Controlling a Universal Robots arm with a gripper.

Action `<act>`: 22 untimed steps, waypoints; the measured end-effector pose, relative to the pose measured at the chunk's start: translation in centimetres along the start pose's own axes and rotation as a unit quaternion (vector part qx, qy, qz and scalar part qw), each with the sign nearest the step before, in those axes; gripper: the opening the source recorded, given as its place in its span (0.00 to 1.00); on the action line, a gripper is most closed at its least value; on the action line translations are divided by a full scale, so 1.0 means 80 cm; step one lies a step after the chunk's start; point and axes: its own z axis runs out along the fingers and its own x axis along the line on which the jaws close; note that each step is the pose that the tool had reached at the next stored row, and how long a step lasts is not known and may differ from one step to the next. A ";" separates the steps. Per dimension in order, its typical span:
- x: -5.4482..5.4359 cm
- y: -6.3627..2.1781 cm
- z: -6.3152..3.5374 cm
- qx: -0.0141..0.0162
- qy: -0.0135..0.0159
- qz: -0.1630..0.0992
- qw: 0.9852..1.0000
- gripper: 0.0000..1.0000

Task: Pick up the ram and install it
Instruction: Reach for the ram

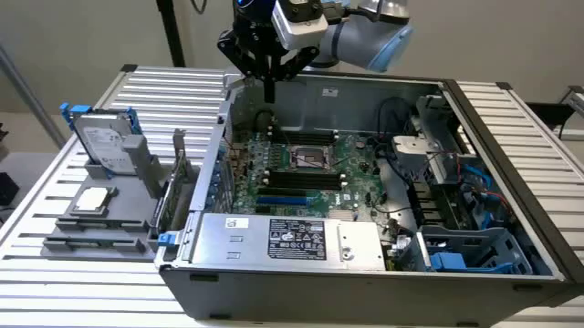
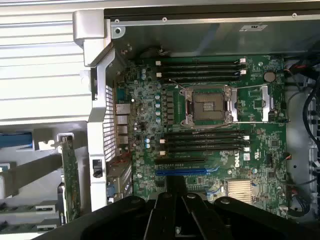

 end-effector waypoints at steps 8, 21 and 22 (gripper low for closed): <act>0.000 0.000 0.000 0.000 0.000 0.000 1.000 0.11; 0.025 -0.010 -0.001 0.000 0.000 -0.001 1.000 0.11; 0.030 -0.011 -0.001 0.000 0.000 -0.001 1.000 0.11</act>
